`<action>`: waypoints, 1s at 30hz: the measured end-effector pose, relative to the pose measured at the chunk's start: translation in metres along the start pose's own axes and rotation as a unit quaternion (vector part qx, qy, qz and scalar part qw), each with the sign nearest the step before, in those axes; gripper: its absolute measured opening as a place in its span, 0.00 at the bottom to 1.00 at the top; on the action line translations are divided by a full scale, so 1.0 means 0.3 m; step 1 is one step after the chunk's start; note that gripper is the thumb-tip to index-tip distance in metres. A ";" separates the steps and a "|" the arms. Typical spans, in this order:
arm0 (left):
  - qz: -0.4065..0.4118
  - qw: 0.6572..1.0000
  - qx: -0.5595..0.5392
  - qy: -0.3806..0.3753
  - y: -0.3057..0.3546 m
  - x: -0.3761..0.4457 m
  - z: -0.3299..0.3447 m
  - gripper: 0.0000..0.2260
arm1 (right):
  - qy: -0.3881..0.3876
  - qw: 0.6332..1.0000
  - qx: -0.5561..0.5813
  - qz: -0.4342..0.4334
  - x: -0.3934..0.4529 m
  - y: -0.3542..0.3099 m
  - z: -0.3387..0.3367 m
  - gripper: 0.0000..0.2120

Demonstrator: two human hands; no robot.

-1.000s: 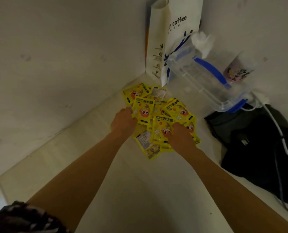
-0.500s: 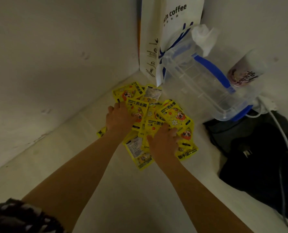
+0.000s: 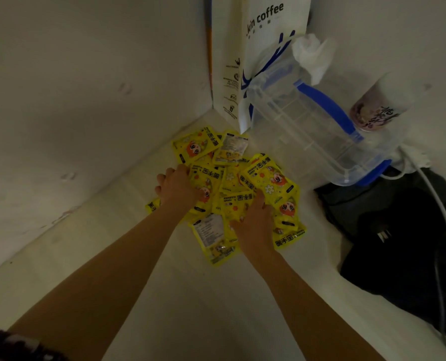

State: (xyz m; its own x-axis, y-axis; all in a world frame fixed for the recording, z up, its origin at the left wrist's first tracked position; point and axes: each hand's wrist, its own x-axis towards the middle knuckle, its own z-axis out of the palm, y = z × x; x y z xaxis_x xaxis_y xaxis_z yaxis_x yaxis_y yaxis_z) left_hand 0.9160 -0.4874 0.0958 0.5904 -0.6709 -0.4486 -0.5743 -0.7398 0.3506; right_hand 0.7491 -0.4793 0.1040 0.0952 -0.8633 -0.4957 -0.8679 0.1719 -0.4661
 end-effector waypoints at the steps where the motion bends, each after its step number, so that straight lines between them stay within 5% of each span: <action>1: -0.001 1.000 0.002 -0.002 -0.001 -0.003 -0.002 0.32 | 0.001 1.000 0.004 -0.002 0.001 0.004 0.002 0.45; 6: 0.035 0.999 -0.010 0.001 -0.024 -0.026 0.003 0.22 | 0.001 1.000 -0.015 -0.023 0.003 0.041 0.002 0.31; 9: 0.057 0.996 -0.070 -0.016 -0.031 -0.027 -0.019 0.25 | -0.006 0.999 -0.017 -0.047 0.015 0.062 -0.021 0.25; 17: 0.073 0.984 -0.159 -0.028 -0.007 0.100 -0.155 0.21 | -0.005 0.992 0.080 -0.096 0.076 0.055 -0.158 0.24; 23: 0.096 0.979 -0.180 -0.021 0.062 0.213 -0.217 0.20 | 0.010 0.986 0.016 -0.164 0.193 0.038 -0.251 0.18; 30: 0.160 0.987 0.005 -0.012 0.135 0.271 -0.192 0.18 | 0.020 0.973 -0.138 -0.183 0.286 0.054 -0.211 0.19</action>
State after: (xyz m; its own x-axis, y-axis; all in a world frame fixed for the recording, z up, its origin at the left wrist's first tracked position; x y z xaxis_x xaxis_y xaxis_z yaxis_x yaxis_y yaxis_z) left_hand 0.9732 -0.5748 0.1208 0.3643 -0.8684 -0.3363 -0.7350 -0.4899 0.4688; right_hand 0.7125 -0.5806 0.1002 0.4087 -0.8615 -0.3013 -0.8778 -0.2807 -0.3883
